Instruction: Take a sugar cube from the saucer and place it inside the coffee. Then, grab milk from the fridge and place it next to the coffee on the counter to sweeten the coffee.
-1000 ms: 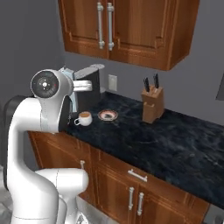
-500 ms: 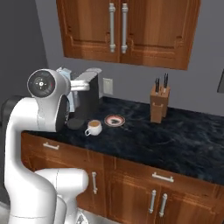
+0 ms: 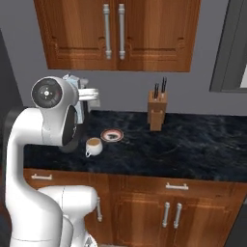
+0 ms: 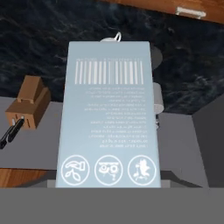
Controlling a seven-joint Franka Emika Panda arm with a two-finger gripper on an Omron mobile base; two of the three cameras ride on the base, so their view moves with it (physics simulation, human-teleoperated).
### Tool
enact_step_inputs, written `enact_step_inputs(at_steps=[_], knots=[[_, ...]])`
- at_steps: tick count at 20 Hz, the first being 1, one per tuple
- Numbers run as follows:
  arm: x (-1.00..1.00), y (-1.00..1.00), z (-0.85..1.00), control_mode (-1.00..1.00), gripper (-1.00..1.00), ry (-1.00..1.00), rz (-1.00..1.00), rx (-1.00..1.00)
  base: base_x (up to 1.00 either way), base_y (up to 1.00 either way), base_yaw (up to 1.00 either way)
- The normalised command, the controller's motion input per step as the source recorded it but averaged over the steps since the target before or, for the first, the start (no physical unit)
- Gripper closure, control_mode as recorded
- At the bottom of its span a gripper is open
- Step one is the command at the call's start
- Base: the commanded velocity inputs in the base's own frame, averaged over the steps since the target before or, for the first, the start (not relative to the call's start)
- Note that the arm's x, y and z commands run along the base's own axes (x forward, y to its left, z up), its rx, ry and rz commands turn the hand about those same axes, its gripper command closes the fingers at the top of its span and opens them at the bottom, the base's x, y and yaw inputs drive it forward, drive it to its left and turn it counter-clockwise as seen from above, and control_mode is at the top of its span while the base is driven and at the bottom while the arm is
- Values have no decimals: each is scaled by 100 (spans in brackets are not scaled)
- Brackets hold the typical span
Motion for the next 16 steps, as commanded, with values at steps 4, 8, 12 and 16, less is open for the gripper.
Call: enact_step_inputs(at_steps=[4,8,12,16], knots=[[0,0,0,100,100,0,0,0,43,47,-41],[0,0,0,100,100,0,0,0,23,49,-37],[0,0,0,100,100,0,0,0,3,47,-23],[35,4,0,-100,100,0,-3,0,3,9,-3]])
